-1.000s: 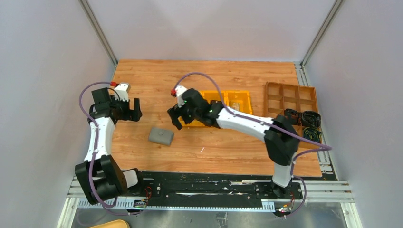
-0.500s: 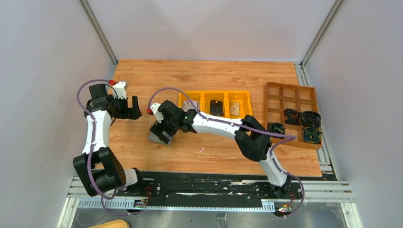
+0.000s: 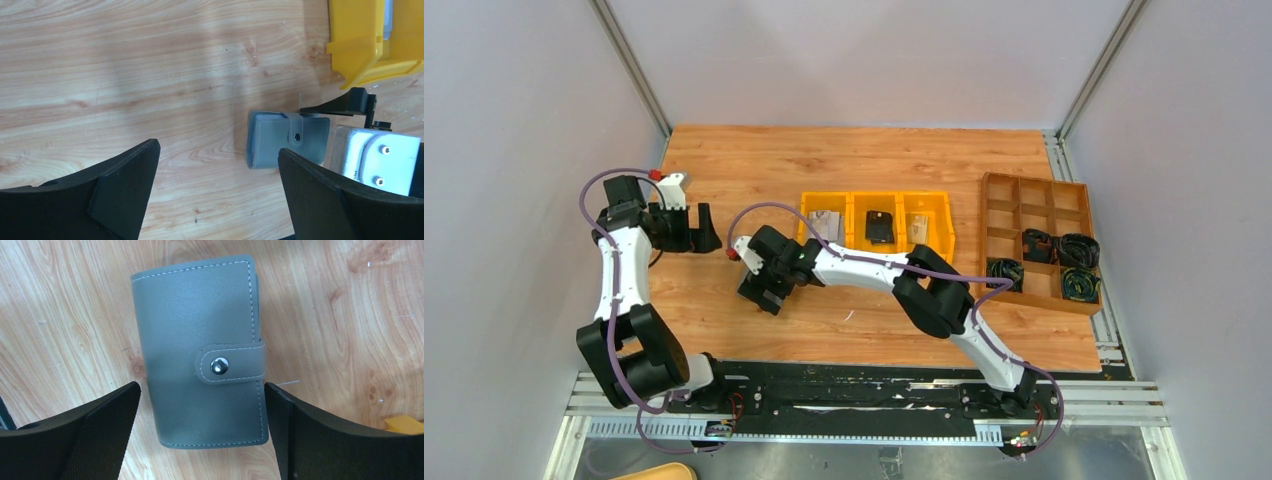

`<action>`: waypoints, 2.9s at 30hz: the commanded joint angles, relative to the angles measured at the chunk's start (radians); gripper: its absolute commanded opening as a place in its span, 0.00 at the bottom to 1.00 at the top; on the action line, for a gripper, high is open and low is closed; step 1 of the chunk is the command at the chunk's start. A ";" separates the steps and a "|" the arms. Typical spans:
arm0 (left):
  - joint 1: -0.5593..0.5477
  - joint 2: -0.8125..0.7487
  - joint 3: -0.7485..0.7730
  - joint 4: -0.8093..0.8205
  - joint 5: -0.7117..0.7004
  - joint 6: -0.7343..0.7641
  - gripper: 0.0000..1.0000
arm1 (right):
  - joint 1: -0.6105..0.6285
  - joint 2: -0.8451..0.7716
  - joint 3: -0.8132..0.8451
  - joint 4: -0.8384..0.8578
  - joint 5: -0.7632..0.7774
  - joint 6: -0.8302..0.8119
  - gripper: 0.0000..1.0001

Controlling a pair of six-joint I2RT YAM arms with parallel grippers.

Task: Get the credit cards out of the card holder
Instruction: Pick up the card holder from the center of the board.

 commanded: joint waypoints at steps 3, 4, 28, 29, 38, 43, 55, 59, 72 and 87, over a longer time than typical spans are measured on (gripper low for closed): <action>0.009 0.003 0.043 -0.050 0.048 -0.005 1.00 | 0.039 0.008 -0.021 -0.011 0.024 -0.037 0.95; 0.009 0.003 0.046 -0.052 0.051 -0.012 1.00 | 0.047 0.005 -0.032 -0.005 0.041 -0.044 0.94; 0.023 -0.095 0.114 -0.262 0.447 -0.227 1.00 | 0.070 -0.491 -0.457 0.507 0.300 0.143 0.43; 0.023 -0.111 0.112 -0.262 0.471 -0.234 1.00 | 0.067 -0.515 -0.473 0.531 0.301 0.155 0.43; 0.022 -0.210 0.088 -0.264 0.663 -0.297 0.99 | 0.061 -0.605 -0.465 0.589 0.256 0.233 0.42; 0.019 -0.235 0.072 -0.264 0.694 -0.295 0.86 | 0.062 -0.612 -0.459 0.605 0.252 0.249 0.40; -0.061 -0.162 0.089 -0.265 0.659 -0.272 0.43 | 0.066 -0.604 -0.420 0.616 0.196 0.287 0.39; -0.061 -0.119 0.110 -0.265 0.625 -0.265 0.16 | 0.067 -0.619 -0.428 0.603 0.192 0.303 0.56; -0.115 -0.207 0.054 -0.118 0.375 -0.365 0.00 | 0.054 -0.626 -0.290 0.284 0.581 0.440 0.64; -0.144 -0.163 0.089 -0.092 0.374 -0.405 0.00 | 0.031 -0.831 -0.469 0.421 0.301 0.368 0.89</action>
